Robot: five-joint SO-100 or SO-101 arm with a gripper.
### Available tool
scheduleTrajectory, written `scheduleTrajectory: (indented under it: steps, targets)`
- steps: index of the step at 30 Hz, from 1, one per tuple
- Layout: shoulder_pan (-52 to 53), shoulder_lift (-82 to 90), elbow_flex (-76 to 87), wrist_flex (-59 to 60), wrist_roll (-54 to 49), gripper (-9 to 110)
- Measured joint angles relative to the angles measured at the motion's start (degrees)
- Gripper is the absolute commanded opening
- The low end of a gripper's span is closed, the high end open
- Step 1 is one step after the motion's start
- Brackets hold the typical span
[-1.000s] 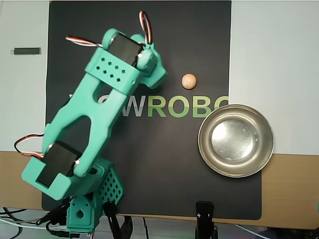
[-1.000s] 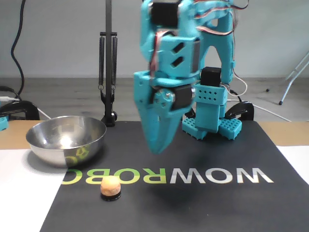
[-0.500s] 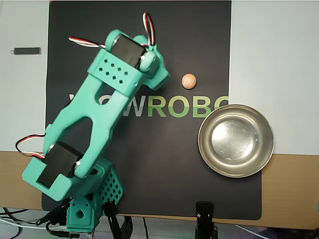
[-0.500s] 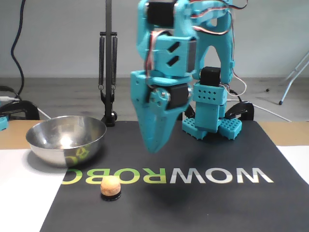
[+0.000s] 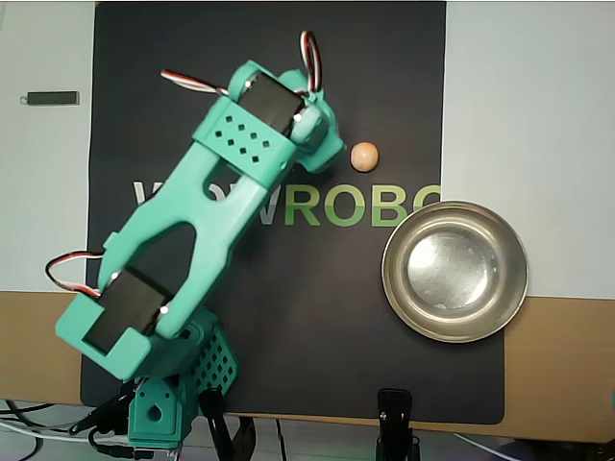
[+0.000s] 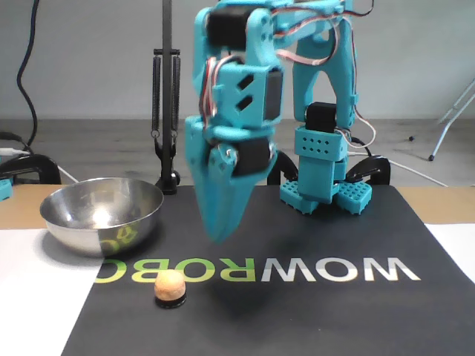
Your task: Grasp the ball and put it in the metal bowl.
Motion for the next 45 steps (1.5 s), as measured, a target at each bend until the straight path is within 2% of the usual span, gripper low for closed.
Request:
scheduleTrajectory:
  steps: [29,35,45]
  targets:
    - [6.1,-4.1,-2.8,-2.0,0.0,1]
    - [7.7,-5.7,-3.1,-2.0,-4.8,1]
    - [8.9,-7.5,-6.4,-2.0,-5.5,1]
